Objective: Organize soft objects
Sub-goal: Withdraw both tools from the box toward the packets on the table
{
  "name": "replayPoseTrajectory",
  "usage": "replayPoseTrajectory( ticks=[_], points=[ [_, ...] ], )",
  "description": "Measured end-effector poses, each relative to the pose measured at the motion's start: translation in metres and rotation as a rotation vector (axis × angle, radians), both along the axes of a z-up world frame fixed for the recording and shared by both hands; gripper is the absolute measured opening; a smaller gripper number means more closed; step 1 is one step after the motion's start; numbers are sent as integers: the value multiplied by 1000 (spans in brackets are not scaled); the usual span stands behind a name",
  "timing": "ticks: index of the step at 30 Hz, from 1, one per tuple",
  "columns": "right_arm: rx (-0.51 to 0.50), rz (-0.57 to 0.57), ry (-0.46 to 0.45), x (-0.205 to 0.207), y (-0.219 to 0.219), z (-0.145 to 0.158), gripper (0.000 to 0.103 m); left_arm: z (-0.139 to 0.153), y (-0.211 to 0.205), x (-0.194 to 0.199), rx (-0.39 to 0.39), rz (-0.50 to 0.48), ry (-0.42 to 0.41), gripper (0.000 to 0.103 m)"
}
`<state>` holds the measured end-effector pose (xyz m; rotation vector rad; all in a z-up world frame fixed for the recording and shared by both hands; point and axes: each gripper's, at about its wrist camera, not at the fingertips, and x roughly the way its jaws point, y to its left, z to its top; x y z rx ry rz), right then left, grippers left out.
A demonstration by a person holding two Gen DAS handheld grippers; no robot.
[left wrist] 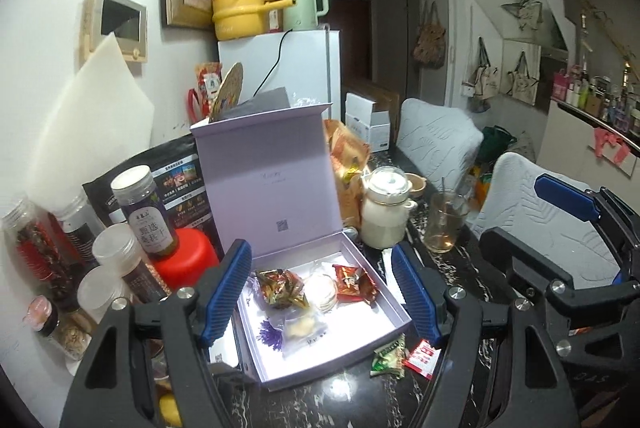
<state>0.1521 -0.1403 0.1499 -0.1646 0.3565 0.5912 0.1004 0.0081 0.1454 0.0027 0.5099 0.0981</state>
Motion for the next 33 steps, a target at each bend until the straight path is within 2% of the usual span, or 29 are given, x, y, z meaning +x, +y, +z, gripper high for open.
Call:
replayPoseTrajectory(
  ticks=[4,6,9,13,22,26,33],
  points=[
    [11,0,-11,-21,-12,5,87,2,-6,-20,-8,-22,-22,74],
    [12,-13,-21,-33,-17,7,87,2,-7,-30,-12,-31,-34,88],
    [15,-23,-34,-47,-23,9,87,2,-10,-44,2,-24,-69,101],
    [13,-26,-50,-64,-30,10,89,1,-12,-58,13,-38,-85,102],
    [21,-42,-45,-93,-42,0,89,-15,-11,-75,-24,-71,-62,102],
    [11,-51,-23,-99,-46,-10,89,-28,-9,-79,-75,-110,-41,102],
    [18,-70,60,-97,-54,-36,89,-57,-14,-76,-86,-127,28,102]
  ],
)
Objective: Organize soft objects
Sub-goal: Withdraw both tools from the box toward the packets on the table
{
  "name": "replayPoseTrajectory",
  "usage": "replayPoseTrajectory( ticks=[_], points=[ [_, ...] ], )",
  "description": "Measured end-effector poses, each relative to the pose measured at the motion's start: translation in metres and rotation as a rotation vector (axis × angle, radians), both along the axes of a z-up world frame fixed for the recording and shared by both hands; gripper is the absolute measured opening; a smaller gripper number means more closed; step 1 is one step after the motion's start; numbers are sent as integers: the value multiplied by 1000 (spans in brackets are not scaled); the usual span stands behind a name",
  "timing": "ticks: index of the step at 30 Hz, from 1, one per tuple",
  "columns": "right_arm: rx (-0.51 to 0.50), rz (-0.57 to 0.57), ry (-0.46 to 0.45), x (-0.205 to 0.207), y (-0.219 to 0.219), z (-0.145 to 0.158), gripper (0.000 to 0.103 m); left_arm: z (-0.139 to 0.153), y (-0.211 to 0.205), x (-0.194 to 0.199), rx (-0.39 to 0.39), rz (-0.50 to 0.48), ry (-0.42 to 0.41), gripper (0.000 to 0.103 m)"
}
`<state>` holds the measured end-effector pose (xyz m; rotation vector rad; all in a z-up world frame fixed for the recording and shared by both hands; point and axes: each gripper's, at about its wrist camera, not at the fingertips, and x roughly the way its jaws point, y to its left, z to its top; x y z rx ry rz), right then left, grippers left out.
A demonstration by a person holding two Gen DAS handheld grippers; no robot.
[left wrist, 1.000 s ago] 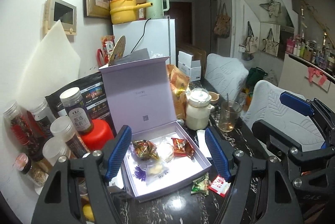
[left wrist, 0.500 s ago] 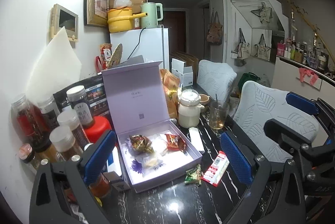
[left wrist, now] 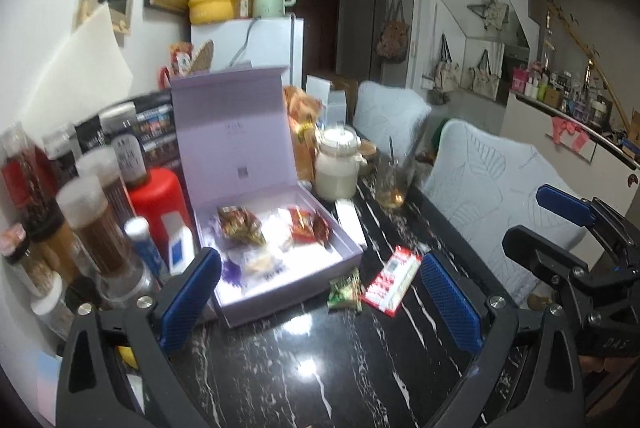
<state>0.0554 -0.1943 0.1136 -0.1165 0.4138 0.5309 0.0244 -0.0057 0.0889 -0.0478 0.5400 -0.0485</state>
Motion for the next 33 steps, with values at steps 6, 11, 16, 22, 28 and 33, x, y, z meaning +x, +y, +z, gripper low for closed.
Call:
replayPoseTrajectory(
  ticks=[6,11,16,22,28,33],
  points=[
    [3,-6,70,6,-3,-26,89,-28,-7,9,-5,-23,69,102],
    [-19,-27,108,12,-6,-49,89,-51,-12,19,-15,-35,131,102],
    [-23,-41,167,20,-12,-71,89,-74,-18,30,-28,-52,198,102],
    [-26,-82,245,36,-24,-97,89,-98,-22,49,-37,-57,254,102],
    [-35,-120,308,57,-32,-118,89,-116,-24,72,-45,-54,293,102],
    [-58,-136,349,76,-33,-132,89,-130,-24,93,-54,-48,324,102]
  ],
)
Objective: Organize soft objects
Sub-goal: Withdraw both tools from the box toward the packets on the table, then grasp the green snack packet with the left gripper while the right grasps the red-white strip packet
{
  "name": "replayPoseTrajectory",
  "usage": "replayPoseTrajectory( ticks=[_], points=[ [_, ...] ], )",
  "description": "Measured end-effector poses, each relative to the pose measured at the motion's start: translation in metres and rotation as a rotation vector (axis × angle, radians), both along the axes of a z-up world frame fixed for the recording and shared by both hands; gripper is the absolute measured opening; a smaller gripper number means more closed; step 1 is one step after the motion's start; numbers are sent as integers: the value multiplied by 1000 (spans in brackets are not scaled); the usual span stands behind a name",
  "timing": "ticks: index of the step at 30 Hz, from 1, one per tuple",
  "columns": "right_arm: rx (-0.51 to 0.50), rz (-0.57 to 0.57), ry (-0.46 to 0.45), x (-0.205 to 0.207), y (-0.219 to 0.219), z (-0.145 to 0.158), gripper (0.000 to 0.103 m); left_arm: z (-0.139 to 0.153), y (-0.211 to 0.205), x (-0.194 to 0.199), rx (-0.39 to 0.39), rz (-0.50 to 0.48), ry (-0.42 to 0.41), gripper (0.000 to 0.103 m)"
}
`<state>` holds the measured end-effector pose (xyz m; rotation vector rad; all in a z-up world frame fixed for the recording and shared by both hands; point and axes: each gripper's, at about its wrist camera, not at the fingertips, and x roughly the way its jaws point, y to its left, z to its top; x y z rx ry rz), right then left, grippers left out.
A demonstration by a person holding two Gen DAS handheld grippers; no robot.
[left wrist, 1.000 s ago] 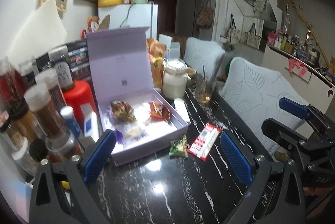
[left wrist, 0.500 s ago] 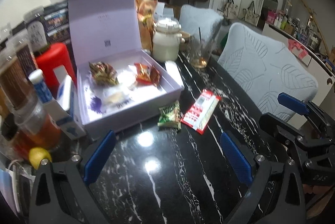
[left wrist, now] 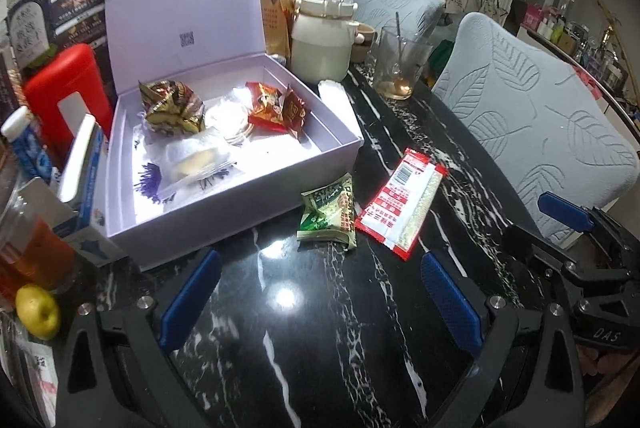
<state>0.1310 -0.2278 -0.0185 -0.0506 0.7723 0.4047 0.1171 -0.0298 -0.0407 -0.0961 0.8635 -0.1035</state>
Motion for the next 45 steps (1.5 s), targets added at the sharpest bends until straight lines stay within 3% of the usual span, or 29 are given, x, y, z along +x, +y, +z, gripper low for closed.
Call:
replayPoseTrajectory(
  ticks=[11,22,28,30,33,45],
  points=[
    [-43,12,89,39,7,-30,89,-34,-5,42,8,-4,63,102],
    [-35,17,179,72,7,-54,89,-57,-6,71,-34,-30,132,99],
    [-16,31,231,87,9,-66,89,-62,-16,71,29,-44,113,82],
    [0,36,251,93,9,-69,89,-62,-17,69,68,-42,96,66],
    [9,38,276,101,13,-73,89,-61,-14,69,67,-37,88,48],
    [-84,52,259,117,48,-75,89,-59,-7,55,23,-22,106,47]
  ],
)
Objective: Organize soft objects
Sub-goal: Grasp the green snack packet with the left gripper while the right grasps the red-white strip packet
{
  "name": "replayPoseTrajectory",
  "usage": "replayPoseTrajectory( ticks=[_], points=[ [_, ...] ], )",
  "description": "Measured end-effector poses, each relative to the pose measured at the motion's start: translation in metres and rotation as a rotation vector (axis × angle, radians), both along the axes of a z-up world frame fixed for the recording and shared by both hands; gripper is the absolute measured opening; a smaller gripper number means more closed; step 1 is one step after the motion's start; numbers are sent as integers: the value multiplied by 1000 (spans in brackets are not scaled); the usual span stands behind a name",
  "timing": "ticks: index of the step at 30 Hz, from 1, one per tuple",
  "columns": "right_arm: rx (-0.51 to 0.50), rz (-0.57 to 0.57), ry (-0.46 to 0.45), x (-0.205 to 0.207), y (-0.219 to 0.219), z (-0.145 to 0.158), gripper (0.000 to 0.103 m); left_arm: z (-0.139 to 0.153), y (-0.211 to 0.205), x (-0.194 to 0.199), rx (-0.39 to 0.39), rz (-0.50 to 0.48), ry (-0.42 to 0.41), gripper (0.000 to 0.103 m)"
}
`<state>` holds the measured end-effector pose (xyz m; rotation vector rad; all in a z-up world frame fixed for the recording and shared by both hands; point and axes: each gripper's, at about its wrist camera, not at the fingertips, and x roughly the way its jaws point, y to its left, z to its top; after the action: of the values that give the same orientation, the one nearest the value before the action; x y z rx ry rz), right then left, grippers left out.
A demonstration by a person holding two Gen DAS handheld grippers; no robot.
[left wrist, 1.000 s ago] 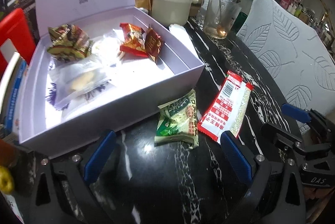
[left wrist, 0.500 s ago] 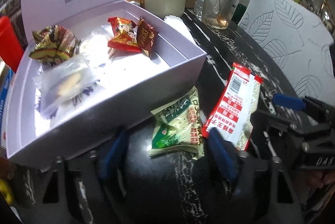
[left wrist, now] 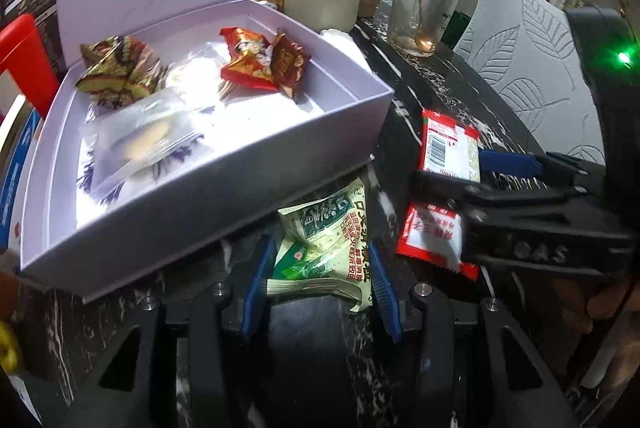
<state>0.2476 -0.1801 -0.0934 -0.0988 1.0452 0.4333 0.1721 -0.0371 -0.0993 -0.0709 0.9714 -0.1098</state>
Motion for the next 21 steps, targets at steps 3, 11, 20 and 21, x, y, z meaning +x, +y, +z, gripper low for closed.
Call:
replayPoseTrajectory(
  ticks=[3,11,20,21],
  points=[
    [-28,-1,-10,2,8,-2,89,0,6,-8,-8,19,5,47],
    [-106,29,-89,-14,16,-3,54,1,21,-28,-24,45,10,47],
    [-88,44,-92,-49,6,-1,48,3,29,-56,-22,49,14,47],
    [-84,47,-91,-56,4,-1,48,3,28,-61,-27,49,15,47]
  ],
)
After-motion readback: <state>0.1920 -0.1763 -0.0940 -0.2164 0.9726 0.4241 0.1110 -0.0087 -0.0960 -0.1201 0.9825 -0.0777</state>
